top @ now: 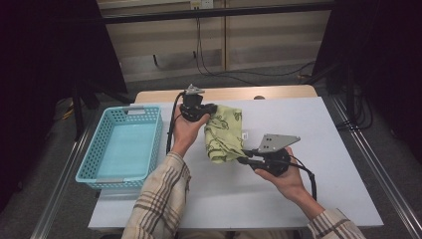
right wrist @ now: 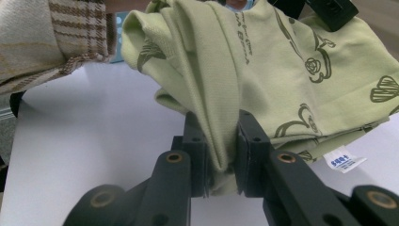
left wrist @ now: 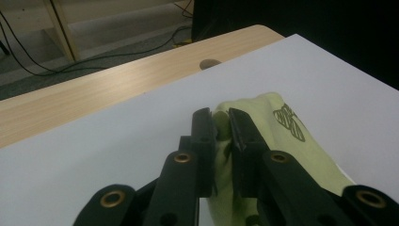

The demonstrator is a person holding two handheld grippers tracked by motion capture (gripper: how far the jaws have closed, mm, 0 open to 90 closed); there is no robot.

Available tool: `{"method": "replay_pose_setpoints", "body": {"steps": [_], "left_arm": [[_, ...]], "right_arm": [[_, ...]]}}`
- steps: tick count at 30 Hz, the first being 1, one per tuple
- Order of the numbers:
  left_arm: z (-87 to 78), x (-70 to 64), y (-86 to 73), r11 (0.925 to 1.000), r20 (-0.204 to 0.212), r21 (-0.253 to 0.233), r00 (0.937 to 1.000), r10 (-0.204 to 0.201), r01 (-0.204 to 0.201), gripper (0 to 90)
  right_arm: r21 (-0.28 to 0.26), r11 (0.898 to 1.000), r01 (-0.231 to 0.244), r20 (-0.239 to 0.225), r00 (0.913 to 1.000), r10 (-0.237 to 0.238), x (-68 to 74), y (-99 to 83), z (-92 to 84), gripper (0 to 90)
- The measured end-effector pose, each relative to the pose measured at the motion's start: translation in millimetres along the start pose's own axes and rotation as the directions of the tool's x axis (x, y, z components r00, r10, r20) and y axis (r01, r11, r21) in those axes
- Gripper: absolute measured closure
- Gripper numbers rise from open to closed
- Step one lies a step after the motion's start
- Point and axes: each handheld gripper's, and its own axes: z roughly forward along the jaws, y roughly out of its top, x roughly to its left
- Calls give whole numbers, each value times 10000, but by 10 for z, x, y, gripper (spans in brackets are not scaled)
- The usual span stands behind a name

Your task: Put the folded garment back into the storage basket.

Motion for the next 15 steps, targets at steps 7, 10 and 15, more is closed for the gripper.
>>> {"method": "replay_pose_setpoints", "body": {"steps": [7,10,15], "left_arm": [[-102,51,39,10000,-196,-31,9998,77,-78,817],[-164,88,65,9992,-302,128,9988,377,-373,818],[-223,121,80,9997,-414,-24,9989,228,-230,818]], "right_arm": [[-170,9998,-100,-135,9999,98,8,71,73,765],[-218,9998,21,-196,9998,-25,17,107,101,765],[-362,9993,128,-277,9995,-138,36,185,144,765]]}}
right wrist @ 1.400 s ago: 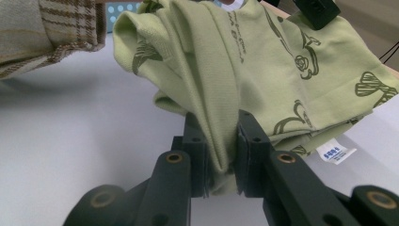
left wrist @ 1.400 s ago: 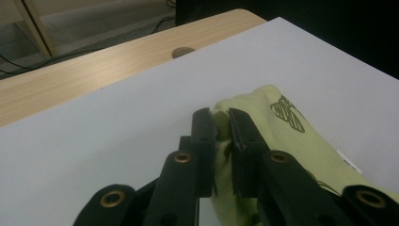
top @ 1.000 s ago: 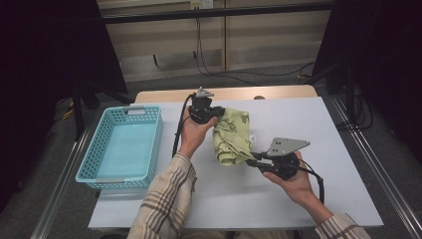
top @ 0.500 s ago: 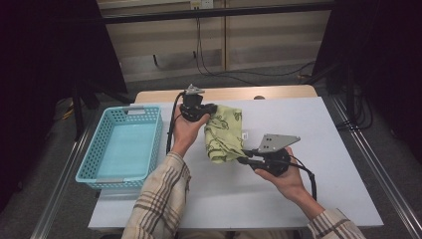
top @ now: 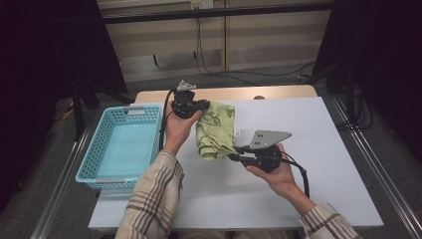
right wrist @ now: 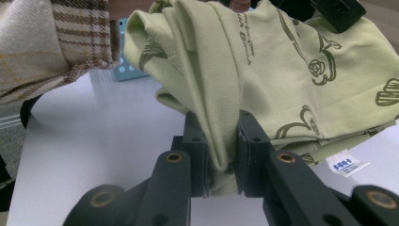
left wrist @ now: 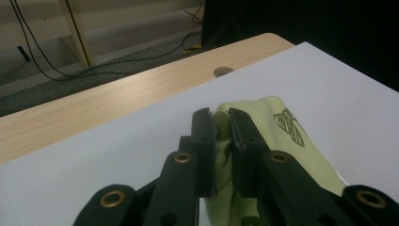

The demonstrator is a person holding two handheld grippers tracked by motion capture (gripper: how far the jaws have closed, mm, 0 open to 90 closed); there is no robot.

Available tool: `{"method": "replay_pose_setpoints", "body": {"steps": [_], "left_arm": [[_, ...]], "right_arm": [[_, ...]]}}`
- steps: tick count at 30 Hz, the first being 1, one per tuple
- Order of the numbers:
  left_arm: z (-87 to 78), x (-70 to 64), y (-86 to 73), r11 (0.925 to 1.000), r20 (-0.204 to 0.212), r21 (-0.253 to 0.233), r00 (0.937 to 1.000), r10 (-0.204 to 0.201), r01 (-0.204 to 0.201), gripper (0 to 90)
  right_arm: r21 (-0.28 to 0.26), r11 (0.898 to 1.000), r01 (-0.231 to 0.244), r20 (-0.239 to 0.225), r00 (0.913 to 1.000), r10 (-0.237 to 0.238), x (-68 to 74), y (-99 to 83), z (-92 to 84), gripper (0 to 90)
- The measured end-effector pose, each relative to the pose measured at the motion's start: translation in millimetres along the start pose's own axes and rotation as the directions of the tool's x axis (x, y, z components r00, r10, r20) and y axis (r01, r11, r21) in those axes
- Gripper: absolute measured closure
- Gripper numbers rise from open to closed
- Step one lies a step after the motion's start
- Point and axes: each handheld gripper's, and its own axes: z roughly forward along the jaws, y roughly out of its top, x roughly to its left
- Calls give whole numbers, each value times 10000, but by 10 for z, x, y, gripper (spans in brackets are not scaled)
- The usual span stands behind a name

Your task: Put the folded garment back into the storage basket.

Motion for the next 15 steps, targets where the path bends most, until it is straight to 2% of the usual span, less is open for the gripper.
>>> {"method": "replay_pose_setpoints", "body": {"steps": [1,2,3,4,5,6,7,10,11,12,14,15], "left_arm": [[-1,0,-2,9999,-15,-65,9999,-147,147,818],[-15,14,-3,9999,-19,-86,9999,-126,126,818],[-40,37,0,9998,-61,120,9999,139,-138,818],[-30,17,-1,9996,-55,-135,9997,-241,240,818],[-62,46,4,9999,-92,52,9999,108,-107,818],[-57,34,2,9998,-128,-160,9998,-149,147,818],[-72,49,6,10000,-126,-50,9999,-74,74,818],[-105,61,20,9994,-200,-251,9995,-260,255,818],[-128,83,26,9999,-213,-126,9997,-71,68,818],[-138,86,30,9995,-249,-221,9994,-220,215,818],[-172,116,34,9998,-277,-190,9996,-115,110,818],[-187,124,33,9993,-285,-288,9993,-242,234,818]], "right_arm": [[-7,10000,-32,-31,10000,32,4,10,7,765],[-29,10000,-53,-95,9999,52,10,24,20,765],[26,10000,5,-151,9999,-5,16,40,35,764],[20,9999,109,-162,9998,-109,18,53,50,765],[39,10000,29,-199,9998,-28,26,63,58,765],[11,10000,87,-212,9997,-87,29,82,71,765],[-26,10000,91,-260,9996,-92,31,93,79,765],[-59,9999,137,-299,9995,-139,43,134,114,765],[-81,9998,161,-288,9995,-164,47,148,128,765],[-135,9998,126,-328,9994,-131,53,160,142,765],[-147,9997,211,-354,9991,-216,63,184,169,765],[-180,9997,188,-374,9991,-195,67,190,182,765]]}}
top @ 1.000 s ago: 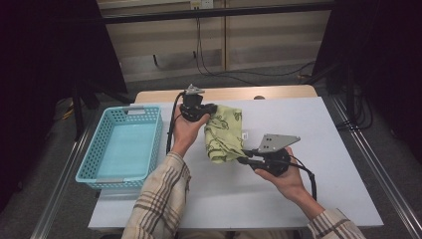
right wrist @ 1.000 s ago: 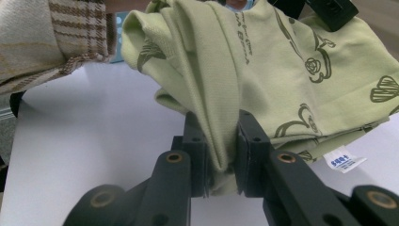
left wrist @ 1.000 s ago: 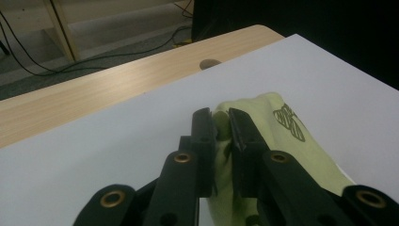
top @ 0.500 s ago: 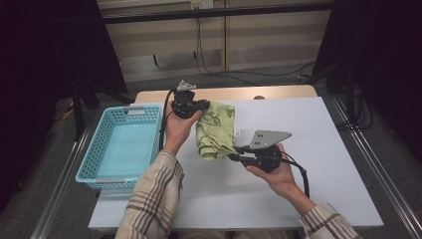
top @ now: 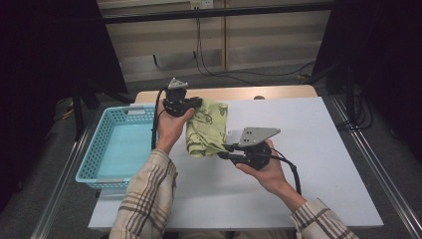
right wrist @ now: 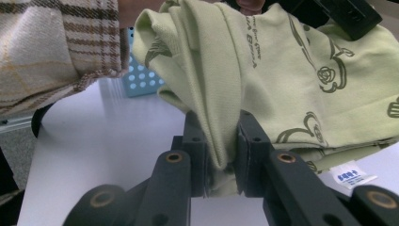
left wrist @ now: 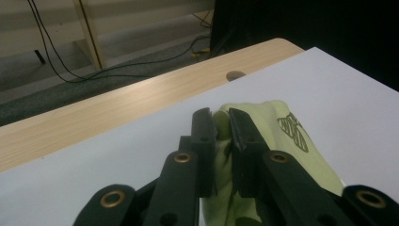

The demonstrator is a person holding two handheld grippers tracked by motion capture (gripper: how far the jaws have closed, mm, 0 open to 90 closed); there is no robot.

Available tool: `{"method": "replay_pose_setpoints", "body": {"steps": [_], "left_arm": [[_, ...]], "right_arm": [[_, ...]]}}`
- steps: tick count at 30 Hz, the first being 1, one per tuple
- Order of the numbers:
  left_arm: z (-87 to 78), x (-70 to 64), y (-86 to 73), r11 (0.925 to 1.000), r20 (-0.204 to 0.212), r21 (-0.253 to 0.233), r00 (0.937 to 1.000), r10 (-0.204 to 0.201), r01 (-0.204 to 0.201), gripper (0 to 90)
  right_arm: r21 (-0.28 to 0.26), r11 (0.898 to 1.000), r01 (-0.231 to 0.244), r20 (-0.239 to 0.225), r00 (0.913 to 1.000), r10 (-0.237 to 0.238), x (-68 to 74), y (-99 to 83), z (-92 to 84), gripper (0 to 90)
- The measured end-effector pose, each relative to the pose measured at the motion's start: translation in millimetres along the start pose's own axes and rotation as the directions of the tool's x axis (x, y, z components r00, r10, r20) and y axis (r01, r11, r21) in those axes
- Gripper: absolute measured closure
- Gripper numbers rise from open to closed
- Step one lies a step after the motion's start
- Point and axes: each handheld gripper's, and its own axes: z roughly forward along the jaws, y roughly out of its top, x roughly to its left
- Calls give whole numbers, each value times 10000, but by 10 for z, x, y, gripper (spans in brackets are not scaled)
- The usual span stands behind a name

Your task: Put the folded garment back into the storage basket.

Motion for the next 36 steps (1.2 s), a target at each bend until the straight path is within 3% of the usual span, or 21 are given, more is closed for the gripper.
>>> {"method": "replay_pose_setpoints", "body": {"steps": [8,23,36], "left_arm": [[-112,121,-14,9999,-218,103,9997,85,-83,818],[-368,319,22,9994,-631,-300,9978,-213,195,818],[-517,461,5,9988,-836,-364,9958,-368,339,818]], "right_arm": [[-158,9999,-39,-215,9998,35,53,70,170,765],[-366,9993,96,-485,9988,-114,105,279,402,765],[-296,9994,189,-644,9977,-208,158,418,549,766]]}}
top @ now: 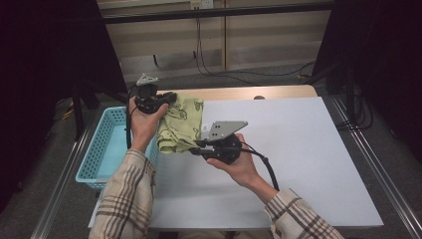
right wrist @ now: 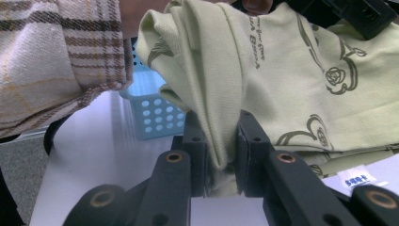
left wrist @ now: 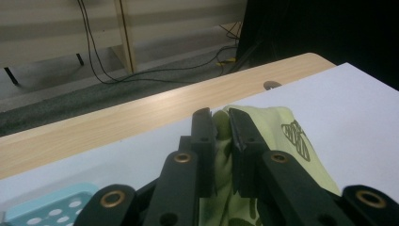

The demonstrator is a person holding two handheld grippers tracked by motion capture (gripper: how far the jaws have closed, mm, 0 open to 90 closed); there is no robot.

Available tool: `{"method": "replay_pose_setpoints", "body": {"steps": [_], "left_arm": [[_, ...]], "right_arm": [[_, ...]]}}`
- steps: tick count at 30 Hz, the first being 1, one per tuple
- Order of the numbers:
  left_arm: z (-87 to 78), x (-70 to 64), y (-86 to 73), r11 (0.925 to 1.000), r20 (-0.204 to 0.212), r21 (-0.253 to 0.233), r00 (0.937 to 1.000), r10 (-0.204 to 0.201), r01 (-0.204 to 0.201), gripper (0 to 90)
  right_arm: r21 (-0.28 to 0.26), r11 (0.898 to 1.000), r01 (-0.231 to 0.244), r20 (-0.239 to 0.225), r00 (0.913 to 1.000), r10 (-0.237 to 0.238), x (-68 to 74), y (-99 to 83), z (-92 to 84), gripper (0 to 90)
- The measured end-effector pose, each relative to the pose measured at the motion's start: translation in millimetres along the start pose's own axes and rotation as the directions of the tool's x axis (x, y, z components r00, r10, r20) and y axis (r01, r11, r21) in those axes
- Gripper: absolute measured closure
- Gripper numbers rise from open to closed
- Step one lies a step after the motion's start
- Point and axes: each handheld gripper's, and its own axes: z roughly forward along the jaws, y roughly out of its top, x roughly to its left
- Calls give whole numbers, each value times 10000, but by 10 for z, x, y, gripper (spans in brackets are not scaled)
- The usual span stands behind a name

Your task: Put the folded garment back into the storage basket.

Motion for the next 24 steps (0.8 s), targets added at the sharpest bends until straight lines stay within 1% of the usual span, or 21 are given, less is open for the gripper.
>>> {"method": "replay_pose_setpoints", "body": {"steps": [1,2,3,4,6,7,9,10,12,13,15,16,19,20,21,24], "left_arm": [[-32,32,1,10000,-73,-33,10000,-37,36,818],[-68,77,6,9993,-109,230,9995,294,-291,818],[-64,68,0,10000,-129,-58,9999,-50,49,818],[-84,89,-1,9999,-135,-78,9998,-109,108,818],[-117,126,-2,10000,-205,-56,9998,-63,62,818],[-126,136,-3,9999,-226,-110,9997,-127,124,818],[-159,171,-8,9998,-271,-132,9995,-143,140,818],[-175,186,-9,9998,-293,-146,9995,-156,152,818],[-194,200,-10,9999,-285,-60,9995,-156,154,818],[-208,215,-9,9998,-343,-141,9993,-166,161,818],[-241,241,-12,9998,-394,-155,9991,-163,157,818],[-261,250,-21,9999,-456,-116,9990,-36,31,818],[-298,302,-39,9999,-516,-92,9986,-93,88,818],[-298,302,-39,9999,-516,-92,9986,-93,88,818],[-328,340,-50,9998,-574,-141,9983,-125,117,818],[-358,372,-55,9997,-612,-169,9980,-187,176,818]], "right_arm": [[-13,10000,40,-22,10000,-40,3,14,19,765],[-44,10000,45,-40,10000,-45,4,21,32,765],[-51,10000,63,-64,10000,-63,7,32,52,765],[-72,10000,23,-89,10000,-24,11,39,66,765],[-118,9999,-10,-118,9999,9,15,59,105,766],[-132,9999,77,-137,9999,-78,10,68,122,766],[-139,9999,25,-156,9999,-27,25,91,154,765],[-150,9999,81,-193,9998,-84,28,101,169,765],[-141,9999,75,-205,9998,-78,36,123,199,766],[-137,9999,101,-251,9996,-105,40,135,215,765],[-104,9998,175,-221,9996,-177,52,158,238,766],[-115,9998,184,-240,9995,-187,60,171,249,765],[-131,9995,289,-297,9991,-293,77,201,284,766],[-94,9996,249,-324,9992,-251,86,208,298,765],[-120,9997,200,-343,9992,-204,90,217,319,766],[-128,9997,218,-382,9990,-223,96,238,372,766]]}}
